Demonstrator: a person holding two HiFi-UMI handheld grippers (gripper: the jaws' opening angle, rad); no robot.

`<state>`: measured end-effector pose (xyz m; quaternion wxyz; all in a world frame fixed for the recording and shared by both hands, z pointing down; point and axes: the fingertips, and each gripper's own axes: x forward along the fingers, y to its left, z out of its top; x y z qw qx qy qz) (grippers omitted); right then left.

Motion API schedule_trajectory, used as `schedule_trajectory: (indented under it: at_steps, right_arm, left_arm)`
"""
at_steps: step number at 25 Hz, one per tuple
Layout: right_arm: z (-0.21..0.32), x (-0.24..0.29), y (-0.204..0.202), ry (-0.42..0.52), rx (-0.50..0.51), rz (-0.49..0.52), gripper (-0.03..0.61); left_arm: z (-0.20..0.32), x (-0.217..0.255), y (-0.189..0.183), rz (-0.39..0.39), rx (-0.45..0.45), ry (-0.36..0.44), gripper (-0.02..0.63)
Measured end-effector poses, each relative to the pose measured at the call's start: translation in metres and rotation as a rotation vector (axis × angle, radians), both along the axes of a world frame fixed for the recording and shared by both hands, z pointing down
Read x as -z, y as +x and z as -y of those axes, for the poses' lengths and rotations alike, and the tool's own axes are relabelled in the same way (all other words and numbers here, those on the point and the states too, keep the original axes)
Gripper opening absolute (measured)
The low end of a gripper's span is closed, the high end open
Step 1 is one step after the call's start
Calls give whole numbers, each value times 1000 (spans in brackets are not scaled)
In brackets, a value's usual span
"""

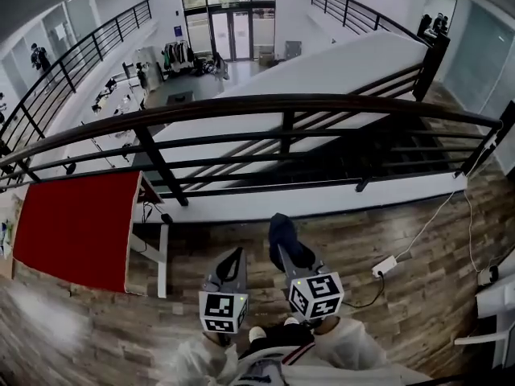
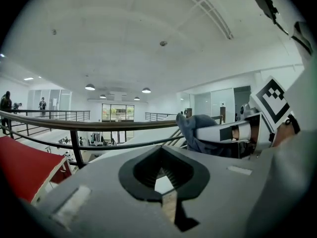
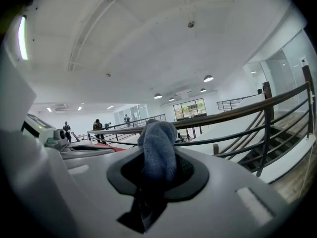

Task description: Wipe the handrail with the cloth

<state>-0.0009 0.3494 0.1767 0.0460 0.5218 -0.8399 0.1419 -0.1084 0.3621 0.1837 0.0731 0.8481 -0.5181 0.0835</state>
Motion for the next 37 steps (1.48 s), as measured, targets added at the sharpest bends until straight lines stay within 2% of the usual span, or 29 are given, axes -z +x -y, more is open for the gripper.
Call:
schedule_trajectory:
  at_steps: [5, 9, 14, 21, 27, 37]
  right_arm:
    - [-22, 7, 19, 16, 9, -13, 83]
    - [-30, -1, 46, -22, 9, -11, 83]
    - [-35, -5, 81, -30, -25, -22, 83]
    - [-34, -4, 97, -18, -45, -45, 83]
    - [-36, -6, 97, -23, -45, -48, 83]
    - [-36, -16, 104, -48, -35, -51, 83]
  left_arm:
    - [-14, 10, 24, 20, -11, 26, 2]
    - [-18, 11, 49, 34, -23, 34, 2]
    - [-18, 13, 75, 100, -46, 73, 2]
    - [-13, 11, 86, 77, -57, 59, 2]
    - [-16, 11, 92, 111, -79, 72, 2]
    - [-17, 0, 92, 96, -56, 33, 2]
